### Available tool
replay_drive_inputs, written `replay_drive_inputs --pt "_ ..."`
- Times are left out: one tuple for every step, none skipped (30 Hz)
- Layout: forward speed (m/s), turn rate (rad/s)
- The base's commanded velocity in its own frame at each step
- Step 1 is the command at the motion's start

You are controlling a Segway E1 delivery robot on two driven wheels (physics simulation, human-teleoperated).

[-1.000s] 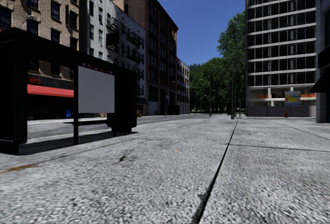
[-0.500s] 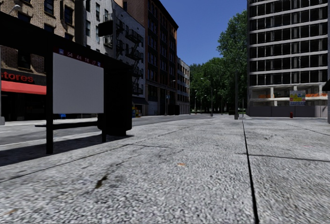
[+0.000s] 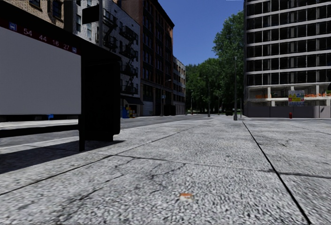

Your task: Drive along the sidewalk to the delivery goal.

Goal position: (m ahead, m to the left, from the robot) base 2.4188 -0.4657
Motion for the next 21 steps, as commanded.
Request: replay_drive_inputs --pt "2.00 -0.33" --pt "2.00 -0.34" --pt "1.92 -0.36" --pt "1.92 -0.36" --pt "1.88 -0.36" --pt "1.85 -0.36" --pt "1.83 -0.36" --pt "1.83 -0.36" --pt "1.79 -0.36" --pt "1.75 -0.36" --pt "1.72 -0.36" --pt "1.70 -0.36" --pt "1.68 -0.36" --pt "1.68 -0.36" --pt "1.68 -0.36" --pt "1.67 -0.36" --pt "1.67 -0.31" --pt "1.67 -0.04" --pt "1.67 -0.04" --pt "1.67 0.00" --pt "1.67 0.00"
